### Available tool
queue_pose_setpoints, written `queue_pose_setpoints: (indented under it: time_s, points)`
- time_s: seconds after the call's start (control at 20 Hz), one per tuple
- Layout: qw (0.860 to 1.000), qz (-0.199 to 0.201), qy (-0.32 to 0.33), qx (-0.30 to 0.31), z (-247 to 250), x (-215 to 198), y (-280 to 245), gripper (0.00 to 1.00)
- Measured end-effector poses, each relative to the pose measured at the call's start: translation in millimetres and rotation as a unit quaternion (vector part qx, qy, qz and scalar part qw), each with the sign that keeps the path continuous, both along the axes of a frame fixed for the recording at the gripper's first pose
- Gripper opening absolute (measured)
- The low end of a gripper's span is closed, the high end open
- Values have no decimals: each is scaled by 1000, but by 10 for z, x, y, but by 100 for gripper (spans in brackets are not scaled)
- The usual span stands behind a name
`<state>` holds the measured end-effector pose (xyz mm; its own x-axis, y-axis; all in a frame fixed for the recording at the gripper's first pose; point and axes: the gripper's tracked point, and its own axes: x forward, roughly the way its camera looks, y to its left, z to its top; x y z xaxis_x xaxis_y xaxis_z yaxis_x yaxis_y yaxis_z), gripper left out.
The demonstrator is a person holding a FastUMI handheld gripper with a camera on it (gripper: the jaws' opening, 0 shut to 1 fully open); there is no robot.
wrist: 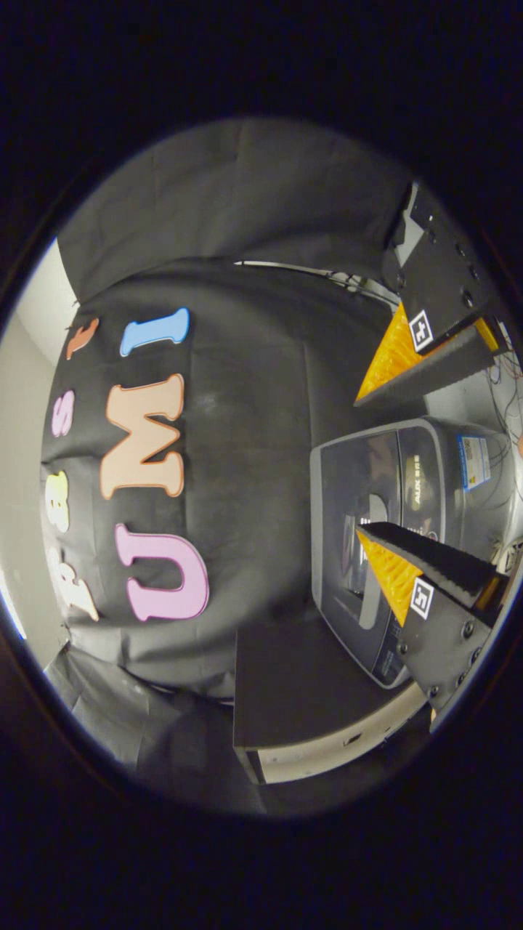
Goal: Put the clothes into the washing machine and then close the washing machine lid.
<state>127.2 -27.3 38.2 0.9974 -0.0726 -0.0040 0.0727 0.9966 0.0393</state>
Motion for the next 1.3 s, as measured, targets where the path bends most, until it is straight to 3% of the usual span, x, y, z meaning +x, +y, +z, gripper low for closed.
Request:
queue_pose_setpoints:
  time_s: [0.75,1.3]
  points:
    - [998,32,45,-7,-833,-558,183,97]
    - [998,43,35,-19,-746,-956,246,97]
